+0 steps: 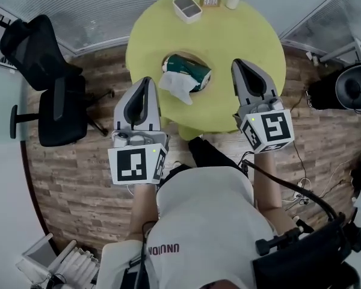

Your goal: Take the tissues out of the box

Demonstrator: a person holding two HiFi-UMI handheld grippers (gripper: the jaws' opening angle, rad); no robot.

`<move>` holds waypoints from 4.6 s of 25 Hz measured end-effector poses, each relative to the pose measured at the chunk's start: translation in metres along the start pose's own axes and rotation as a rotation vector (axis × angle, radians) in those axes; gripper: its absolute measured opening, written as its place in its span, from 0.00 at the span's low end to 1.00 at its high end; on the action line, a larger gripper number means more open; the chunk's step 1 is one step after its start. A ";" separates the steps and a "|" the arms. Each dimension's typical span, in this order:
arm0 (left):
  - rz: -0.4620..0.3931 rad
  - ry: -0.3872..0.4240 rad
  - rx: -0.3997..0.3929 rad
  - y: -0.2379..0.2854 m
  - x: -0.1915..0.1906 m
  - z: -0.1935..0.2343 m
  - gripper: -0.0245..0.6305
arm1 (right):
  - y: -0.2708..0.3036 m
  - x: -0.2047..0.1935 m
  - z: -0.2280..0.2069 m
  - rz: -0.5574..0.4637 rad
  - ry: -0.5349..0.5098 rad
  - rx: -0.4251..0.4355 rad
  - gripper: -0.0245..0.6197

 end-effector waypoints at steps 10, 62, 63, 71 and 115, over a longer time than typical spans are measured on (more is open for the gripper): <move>-0.019 -0.007 0.116 0.040 -0.002 0.004 0.06 | 0.048 -0.019 -0.040 -0.003 -0.004 0.091 0.07; 0.100 -0.034 -0.009 0.115 -0.007 0.061 0.06 | 0.113 -0.077 0.003 0.207 0.073 0.292 0.15; 0.101 -0.035 -0.009 0.115 -0.007 0.062 0.06 | 0.114 -0.079 0.005 0.215 0.075 0.298 0.17; 0.108 -0.043 -0.006 0.114 -0.010 0.063 0.06 | 0.115 -0.092 0.016 0.266 0.077 0.343 0.22; 0.123 -0.048 0.023 0.100 -0.015 0.071 0.06 | 0.116 -0.138 0.064 0.418 0.024 0.504 0.28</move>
Point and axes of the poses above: the fingertips, and each gripper's own axes: y forward along the fingers, z to its left, x out of its top, the point moved 6 cm from there along -y, backward along the fingers, and after that the axes turned 14 degrees about -y, right-handed, at the moved point
